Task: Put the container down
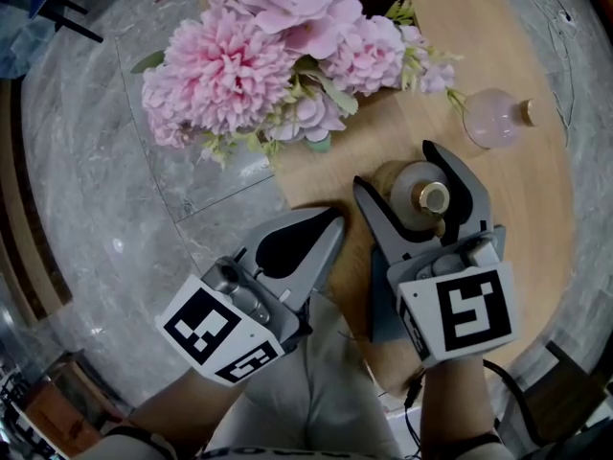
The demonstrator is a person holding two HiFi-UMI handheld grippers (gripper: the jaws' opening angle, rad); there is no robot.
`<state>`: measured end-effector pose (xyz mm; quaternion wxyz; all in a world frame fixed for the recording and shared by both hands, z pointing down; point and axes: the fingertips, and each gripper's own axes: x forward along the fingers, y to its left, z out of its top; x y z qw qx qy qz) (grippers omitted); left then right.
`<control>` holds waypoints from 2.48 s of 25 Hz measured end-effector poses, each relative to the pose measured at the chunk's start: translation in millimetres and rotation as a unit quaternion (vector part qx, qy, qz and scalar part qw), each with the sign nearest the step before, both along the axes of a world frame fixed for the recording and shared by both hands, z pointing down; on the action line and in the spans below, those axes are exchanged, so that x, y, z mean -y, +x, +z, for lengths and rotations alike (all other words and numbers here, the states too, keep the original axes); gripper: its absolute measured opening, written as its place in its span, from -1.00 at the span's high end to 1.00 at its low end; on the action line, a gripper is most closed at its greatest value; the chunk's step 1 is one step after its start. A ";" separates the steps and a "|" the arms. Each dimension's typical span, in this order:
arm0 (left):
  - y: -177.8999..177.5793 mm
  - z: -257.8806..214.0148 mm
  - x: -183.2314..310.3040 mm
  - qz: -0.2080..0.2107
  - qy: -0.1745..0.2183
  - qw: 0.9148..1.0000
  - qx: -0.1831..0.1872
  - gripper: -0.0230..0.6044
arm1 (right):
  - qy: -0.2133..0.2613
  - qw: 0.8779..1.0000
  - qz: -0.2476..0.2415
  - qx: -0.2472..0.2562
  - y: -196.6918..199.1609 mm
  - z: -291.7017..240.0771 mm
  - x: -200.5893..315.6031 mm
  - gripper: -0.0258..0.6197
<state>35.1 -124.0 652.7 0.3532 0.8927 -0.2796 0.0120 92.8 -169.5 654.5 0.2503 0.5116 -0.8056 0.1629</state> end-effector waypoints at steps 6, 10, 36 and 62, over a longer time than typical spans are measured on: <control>-4.5 -33.8 0.0 -0.017 -0.003 1.000 -0.023 0.88 | -0.005 1.000 0.005 -0.013 1.6 2.4 0.1 -0.15; -14.8 -34.2 -13.9 -0.018 -0.016 1.000 -0.008 0.88 | -0.050 0.997 0.001 -0.051 2.8 22.6 -9.5 -0.15; 10.2 -356.6 30.3 -0.024 0.063 0.995 0.076 0.88 | -0.163 0.974 0.086 0.133 65.2 -260.2 -15.1 -0.15; 40.6 -589.6 21.2 -0.010 0.284 0.959 -0.001 0.88 | 0.265 0.957 0.075 0.094 91.6 -590.6 -29.8 0.77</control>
